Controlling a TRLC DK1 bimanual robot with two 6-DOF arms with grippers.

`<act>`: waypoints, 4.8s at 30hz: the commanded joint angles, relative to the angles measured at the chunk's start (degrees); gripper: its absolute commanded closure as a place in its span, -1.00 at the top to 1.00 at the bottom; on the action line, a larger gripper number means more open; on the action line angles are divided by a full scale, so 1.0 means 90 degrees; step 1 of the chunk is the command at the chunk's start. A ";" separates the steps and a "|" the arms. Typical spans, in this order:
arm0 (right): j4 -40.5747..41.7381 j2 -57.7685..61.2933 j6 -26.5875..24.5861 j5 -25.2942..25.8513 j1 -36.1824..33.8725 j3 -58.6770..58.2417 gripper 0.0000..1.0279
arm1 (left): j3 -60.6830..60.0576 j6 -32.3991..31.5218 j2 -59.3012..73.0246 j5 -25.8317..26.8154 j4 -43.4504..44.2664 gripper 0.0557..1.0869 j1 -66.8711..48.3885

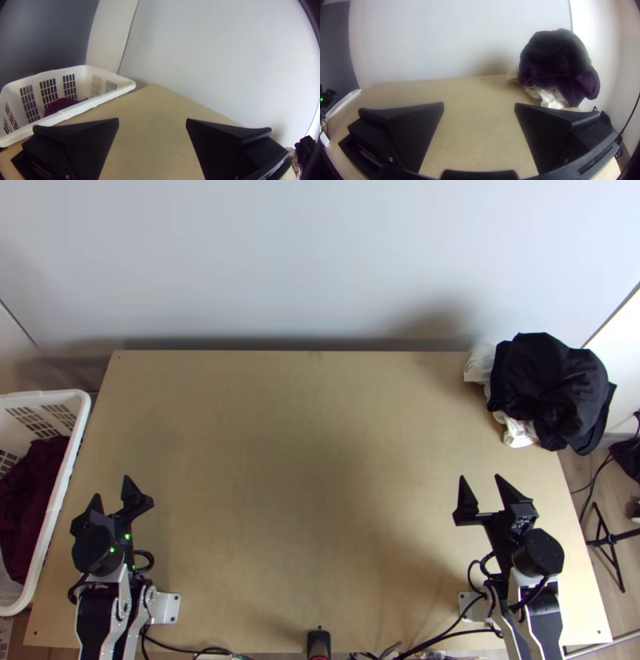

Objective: Fold the t-shirt

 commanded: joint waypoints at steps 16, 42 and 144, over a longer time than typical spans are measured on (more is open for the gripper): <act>0.0402 -0.0018 -0.0432 0.0011 -0.0022 0.0100 0.91 | 0.0018 0.0156 -0.0009 -0.0793 -0.0013 0.90 -0.0991; 0.1095 0.3966 -0.0402 0.0324 0.0271 0.3508 0.91 | 0.2860 0.1445 0.3077 0.0847 -0.0082 0.83 -0.0991; -0.0302 0.9571 -0.1164 0.1388 0.1267 0.8928 0.87 | 0.8886 0.4404 1.4064 0.2341 -0.0414 0.90 0.6304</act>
